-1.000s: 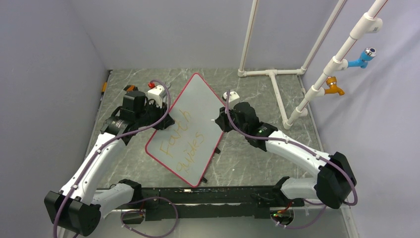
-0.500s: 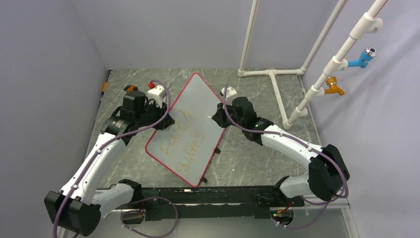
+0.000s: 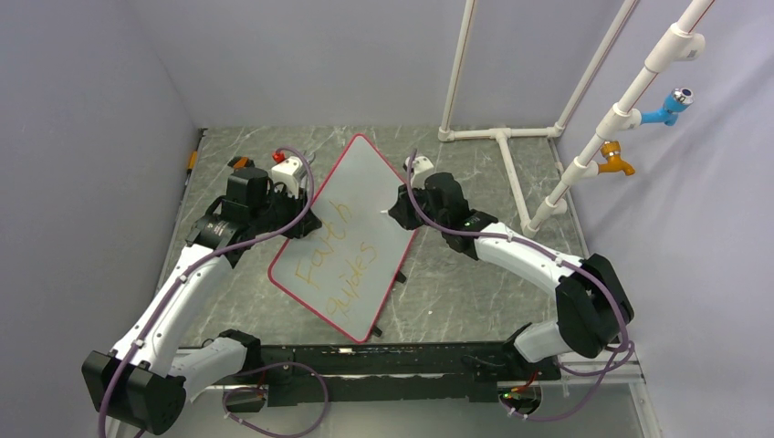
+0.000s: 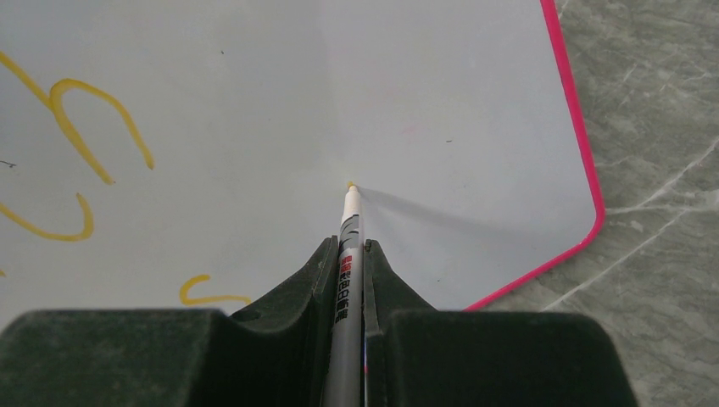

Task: Write a sentence on the whiteboard

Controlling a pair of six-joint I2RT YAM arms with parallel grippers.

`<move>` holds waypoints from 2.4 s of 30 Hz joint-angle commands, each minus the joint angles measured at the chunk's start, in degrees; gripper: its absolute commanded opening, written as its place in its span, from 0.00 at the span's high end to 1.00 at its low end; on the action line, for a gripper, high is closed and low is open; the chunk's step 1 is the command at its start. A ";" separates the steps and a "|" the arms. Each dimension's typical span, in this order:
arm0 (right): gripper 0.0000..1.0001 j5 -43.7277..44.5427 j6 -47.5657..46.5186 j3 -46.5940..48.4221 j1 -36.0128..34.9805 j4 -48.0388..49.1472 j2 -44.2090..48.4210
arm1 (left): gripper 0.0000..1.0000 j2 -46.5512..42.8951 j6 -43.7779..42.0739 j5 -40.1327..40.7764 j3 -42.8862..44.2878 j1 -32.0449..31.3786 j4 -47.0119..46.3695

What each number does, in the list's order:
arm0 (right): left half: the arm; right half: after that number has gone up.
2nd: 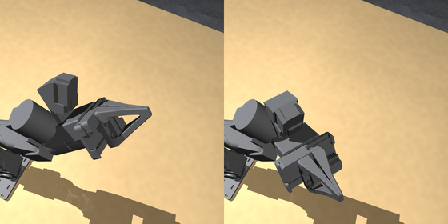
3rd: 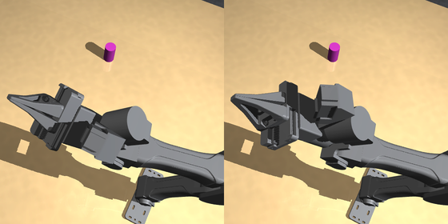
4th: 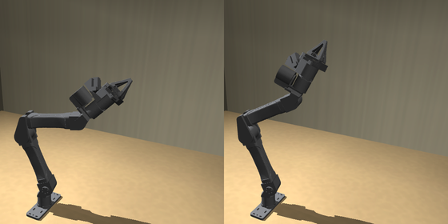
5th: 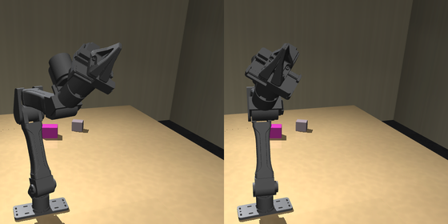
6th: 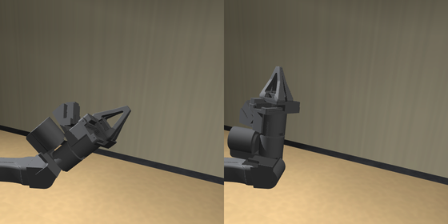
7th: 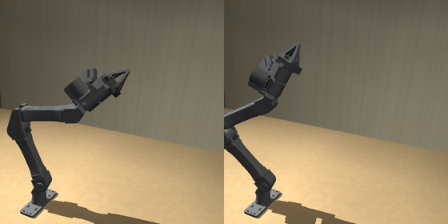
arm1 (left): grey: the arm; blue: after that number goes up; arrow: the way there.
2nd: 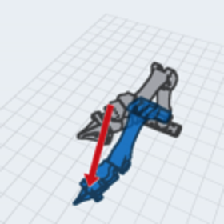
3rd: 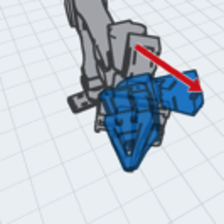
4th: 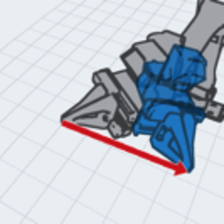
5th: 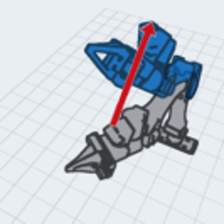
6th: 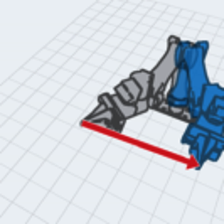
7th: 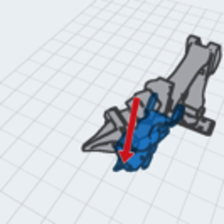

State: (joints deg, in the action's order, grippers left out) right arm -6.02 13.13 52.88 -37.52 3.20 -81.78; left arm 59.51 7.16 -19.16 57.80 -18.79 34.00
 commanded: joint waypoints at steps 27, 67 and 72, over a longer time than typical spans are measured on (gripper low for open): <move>1.00 -1.18 0.67 -2.71 0.52 -1.78 1.18 | 1.00 0.64 -7.85 7.12 -1.47 -0.29 1.16; 1.00 -3.23 6.10 -7.54 2.67 8.04 13.19 | 1.00 -0.08 -7.85 6.90 -1.58 -0.28 1.07; 1.00 -3.65 5.69 -5.45 3.17 6.76 9.67 | 1.00 -0.15 -7.81 6.85 -1.55 -0.28 1.11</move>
State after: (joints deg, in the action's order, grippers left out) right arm -11.00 18.06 45.06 -34.74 8.36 -69.80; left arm 59.46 7.90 -18.57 57.54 -18.81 33.56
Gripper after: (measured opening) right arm 0.143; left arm 0.265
